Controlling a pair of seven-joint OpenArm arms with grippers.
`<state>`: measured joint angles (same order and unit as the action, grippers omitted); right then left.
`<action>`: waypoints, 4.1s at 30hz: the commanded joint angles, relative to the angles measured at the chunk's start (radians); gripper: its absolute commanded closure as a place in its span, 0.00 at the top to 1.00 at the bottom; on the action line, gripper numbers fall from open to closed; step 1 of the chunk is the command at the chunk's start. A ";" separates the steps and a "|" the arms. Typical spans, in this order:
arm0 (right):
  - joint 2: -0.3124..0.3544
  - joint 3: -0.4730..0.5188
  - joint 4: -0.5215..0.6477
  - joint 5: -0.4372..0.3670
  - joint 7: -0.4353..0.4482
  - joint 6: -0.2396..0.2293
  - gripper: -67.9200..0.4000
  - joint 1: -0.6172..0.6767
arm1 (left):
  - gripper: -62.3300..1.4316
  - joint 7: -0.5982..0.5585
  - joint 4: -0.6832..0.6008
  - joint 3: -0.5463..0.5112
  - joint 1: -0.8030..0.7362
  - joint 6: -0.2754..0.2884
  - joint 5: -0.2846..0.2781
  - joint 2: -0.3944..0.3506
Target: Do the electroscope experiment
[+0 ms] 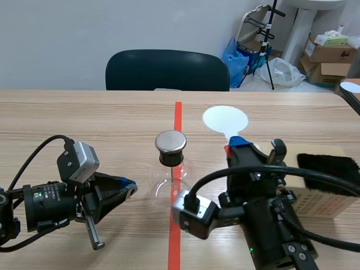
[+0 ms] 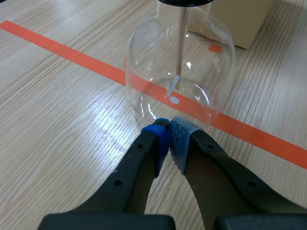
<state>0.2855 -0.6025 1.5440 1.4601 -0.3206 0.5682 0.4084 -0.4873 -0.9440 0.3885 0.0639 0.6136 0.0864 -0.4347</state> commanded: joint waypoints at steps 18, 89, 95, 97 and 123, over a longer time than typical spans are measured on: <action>0.005 0.008 0.019 0.001 -0.233 0.014 0.02 -0.010 | 0.07 -0.014 -0.005 -0.005 0.006 0.002 -0.011 0.005; 0.005 0.008 0.019 0.001 0.391 -0.016 0.02 -0.012 | 0.07 -0.014 -0.005 -0.005 0.006 0.002 -0.011 0.005; 0.005 0.008 0.019 0.001 0.386 -0.016 0.02 -0.012 | 0.07 -0.014 -0.005 -0.005 0.006 0.002 -0.011 0.005; 0.005 0.008 0.019 0.001 0.375 -0.016 0.02 -0.012 | 0.07 -0.014 -0.005 -0.005 0.006 0.002 -0.011 0.005; 0.005 0.008 0.019 0.001 -0.021 -0.016 0.02 -0.012 | 0.07 -0.014 -0.005 -0.005 0.006 0.002 -0.011 0.005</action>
<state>0.2855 -0.6022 1.5440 1.4601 -0.3321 0.5381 0.4080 -0.4873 -0.9440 0.3885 0.0639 0.6136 0.0864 -0.4347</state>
